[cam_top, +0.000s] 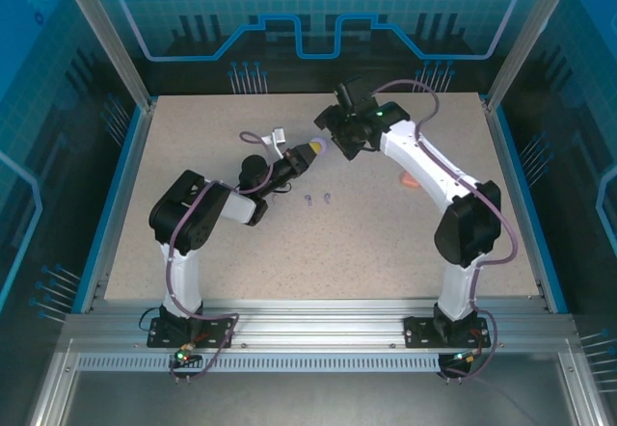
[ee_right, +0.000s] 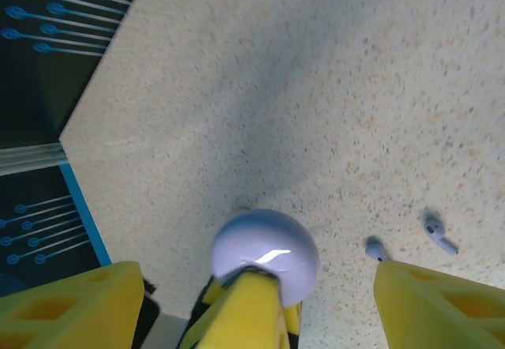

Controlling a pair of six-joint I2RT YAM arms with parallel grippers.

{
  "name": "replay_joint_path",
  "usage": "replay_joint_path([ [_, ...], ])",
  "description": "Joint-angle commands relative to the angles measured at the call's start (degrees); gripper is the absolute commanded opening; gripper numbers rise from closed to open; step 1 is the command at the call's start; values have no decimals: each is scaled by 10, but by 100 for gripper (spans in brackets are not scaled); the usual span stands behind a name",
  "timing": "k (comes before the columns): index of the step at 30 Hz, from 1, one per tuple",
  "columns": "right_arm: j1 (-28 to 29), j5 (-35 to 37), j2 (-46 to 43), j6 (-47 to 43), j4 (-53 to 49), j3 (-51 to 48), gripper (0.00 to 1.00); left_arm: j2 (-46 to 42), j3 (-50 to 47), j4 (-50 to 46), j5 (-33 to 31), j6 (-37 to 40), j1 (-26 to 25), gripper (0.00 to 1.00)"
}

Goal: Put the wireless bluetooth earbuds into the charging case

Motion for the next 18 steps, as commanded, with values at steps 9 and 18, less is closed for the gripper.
replay_joint_path([
  [9,-39,44,-143,-105,20,-135,78,-156,42,-290,42,202,2,0],
  [18,-55,20,-166,-181,34,-168,79,-229,77,-459,43,317,3,0],
])
